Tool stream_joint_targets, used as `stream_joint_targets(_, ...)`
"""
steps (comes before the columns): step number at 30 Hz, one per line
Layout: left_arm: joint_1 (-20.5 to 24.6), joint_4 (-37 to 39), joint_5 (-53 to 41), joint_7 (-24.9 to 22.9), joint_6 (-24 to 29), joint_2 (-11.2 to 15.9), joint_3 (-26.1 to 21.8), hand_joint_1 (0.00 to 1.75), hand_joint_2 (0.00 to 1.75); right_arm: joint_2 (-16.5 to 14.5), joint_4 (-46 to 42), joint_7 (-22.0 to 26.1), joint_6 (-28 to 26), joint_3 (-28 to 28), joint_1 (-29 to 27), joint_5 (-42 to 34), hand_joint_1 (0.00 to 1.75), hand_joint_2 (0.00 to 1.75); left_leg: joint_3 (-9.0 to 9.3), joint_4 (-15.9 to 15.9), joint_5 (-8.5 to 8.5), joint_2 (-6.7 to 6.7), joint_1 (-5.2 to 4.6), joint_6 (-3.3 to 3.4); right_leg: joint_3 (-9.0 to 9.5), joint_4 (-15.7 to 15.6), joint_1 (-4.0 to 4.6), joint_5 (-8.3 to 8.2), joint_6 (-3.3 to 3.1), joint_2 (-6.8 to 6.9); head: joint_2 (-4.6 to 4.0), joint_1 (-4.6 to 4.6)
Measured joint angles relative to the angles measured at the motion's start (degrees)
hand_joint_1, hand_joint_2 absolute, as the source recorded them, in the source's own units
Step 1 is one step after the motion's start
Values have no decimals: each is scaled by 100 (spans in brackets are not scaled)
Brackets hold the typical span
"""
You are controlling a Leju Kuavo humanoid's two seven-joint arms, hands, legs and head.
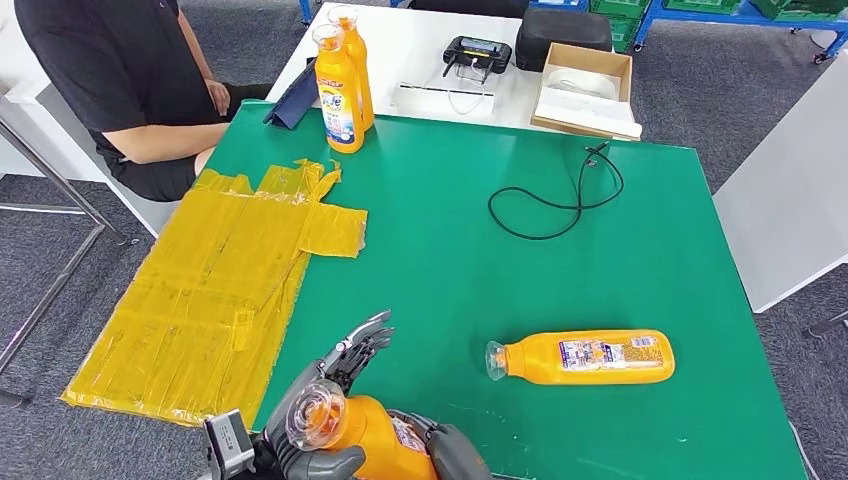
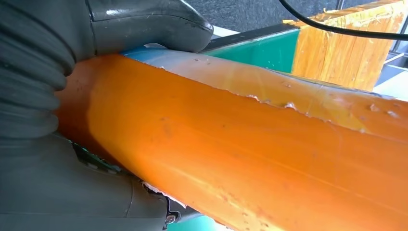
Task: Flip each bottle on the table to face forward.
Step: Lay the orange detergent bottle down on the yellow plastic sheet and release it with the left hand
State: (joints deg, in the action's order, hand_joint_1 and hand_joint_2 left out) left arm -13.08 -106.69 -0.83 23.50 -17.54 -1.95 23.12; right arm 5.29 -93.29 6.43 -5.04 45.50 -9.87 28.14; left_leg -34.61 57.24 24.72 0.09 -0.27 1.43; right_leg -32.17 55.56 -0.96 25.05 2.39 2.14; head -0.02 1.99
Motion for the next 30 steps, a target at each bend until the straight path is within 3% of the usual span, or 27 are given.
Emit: stream_joint_targets(30, 32, 57, -397, 242, 17, 88, 48, 175, 175, 14, 85, -38, -240, 92, 68, -97, 175, 175, 0, 0, 0, 0, 0, 0, 0, 0, 0, 0, 0, 0, 0, 0)
